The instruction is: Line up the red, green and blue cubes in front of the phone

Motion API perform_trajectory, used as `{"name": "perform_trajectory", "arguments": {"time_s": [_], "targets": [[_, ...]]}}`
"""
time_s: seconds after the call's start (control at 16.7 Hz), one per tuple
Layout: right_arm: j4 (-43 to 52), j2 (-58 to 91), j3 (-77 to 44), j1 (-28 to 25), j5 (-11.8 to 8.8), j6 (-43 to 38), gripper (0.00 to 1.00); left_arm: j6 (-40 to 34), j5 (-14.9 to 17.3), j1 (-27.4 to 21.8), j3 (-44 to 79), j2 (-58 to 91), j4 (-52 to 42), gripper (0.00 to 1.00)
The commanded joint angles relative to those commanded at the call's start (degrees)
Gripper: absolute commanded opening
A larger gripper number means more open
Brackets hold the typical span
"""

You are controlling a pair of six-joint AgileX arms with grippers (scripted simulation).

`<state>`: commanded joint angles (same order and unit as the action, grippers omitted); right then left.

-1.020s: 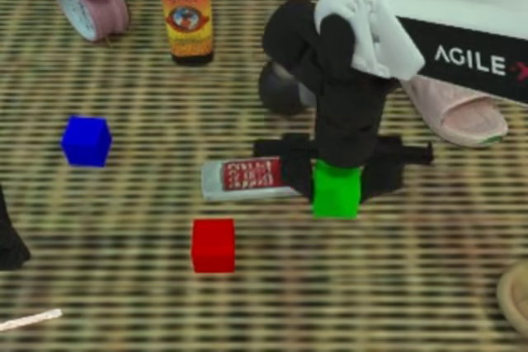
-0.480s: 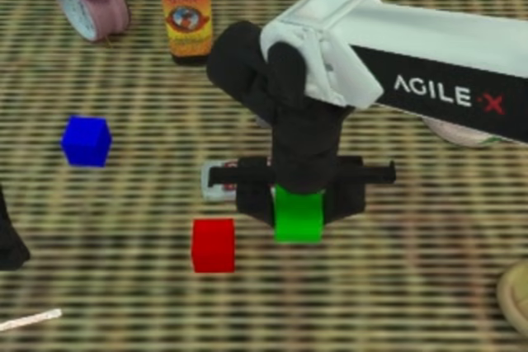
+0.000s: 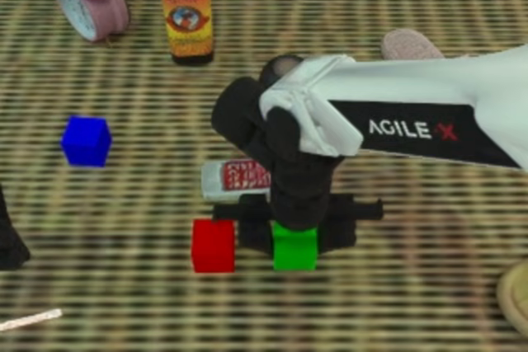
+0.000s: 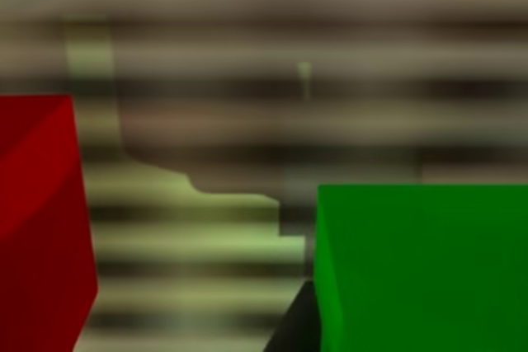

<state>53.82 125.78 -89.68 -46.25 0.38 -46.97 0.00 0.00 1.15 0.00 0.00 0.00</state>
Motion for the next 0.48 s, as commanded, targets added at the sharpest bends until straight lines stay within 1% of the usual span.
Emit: {"name": "perform_trajectory", "arguments": {"time_s": [0.24,0.48], "targets": [[-0.17,0.09,0.14,-0.01,0.0,-0.01,0.0,0.0,0.0,0.0,0.0,0.0,0.0,1.0],[-0.17,0.09,0.14,-0.01,0.0,-0.01,0.3,0.0,0.0,0.0,0.0,0.0,0.0,1.0]]}}
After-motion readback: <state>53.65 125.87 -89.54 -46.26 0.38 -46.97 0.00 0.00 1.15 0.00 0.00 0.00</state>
